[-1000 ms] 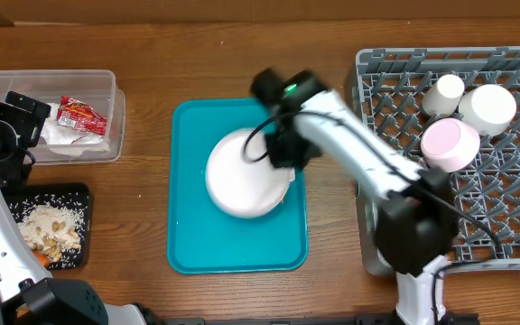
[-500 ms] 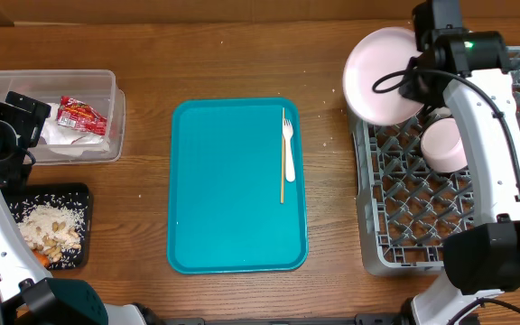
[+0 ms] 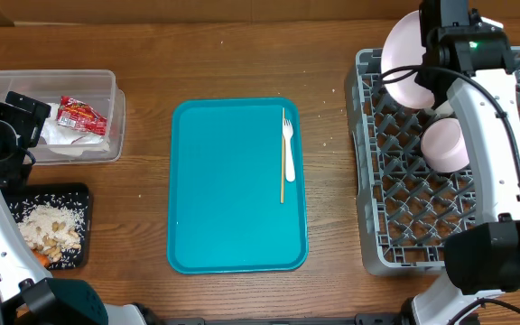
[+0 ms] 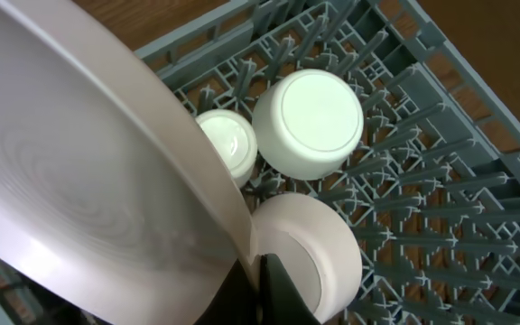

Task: Sort waste into correct bins and load items into the dishwasher
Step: 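Stand the plate upright in the rack's left slots and release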

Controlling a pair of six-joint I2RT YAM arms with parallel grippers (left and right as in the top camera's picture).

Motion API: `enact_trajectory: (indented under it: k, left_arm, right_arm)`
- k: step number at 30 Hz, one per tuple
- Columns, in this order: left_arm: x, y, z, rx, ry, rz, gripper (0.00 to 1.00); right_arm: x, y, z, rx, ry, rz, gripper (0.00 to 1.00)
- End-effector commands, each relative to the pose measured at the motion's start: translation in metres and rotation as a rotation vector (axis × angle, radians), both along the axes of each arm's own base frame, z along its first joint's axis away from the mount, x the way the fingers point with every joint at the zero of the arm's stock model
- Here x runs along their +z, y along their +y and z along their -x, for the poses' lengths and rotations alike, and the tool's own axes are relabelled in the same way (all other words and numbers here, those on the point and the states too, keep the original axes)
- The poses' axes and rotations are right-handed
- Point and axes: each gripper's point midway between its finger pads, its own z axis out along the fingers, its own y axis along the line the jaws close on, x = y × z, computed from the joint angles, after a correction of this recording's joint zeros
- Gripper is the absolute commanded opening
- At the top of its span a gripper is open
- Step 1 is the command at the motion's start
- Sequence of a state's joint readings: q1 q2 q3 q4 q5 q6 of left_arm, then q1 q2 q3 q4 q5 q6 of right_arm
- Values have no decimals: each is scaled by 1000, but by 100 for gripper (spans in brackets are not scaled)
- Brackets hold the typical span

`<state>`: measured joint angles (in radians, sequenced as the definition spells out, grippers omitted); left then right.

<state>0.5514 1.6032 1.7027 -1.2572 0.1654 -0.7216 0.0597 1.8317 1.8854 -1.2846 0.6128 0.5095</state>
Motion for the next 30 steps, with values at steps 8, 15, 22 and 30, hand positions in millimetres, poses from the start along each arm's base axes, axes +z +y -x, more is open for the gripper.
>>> enact_trajectory:
  k: [8, 15, 22, 30]
  left_arm:
    - [5, -1, -1, -24, -13, -14, 100]
    - [5, -1, -1, -24, -13, -14, 100]
    - [5, -1, -1, -24, -13, -15, 100]
    - [5, -1, -1, -24, -13, -15, 100]
  right_arm:
    - [-15, 26, 1, 8, -30, 12, 4]
    - [-32, 43, 1, 49, -10, 32, 4]
    - [-9, 16, 4, -24, -44, 215, 4]
    - [-30, 41, -2, 43, -28, 37, 9]
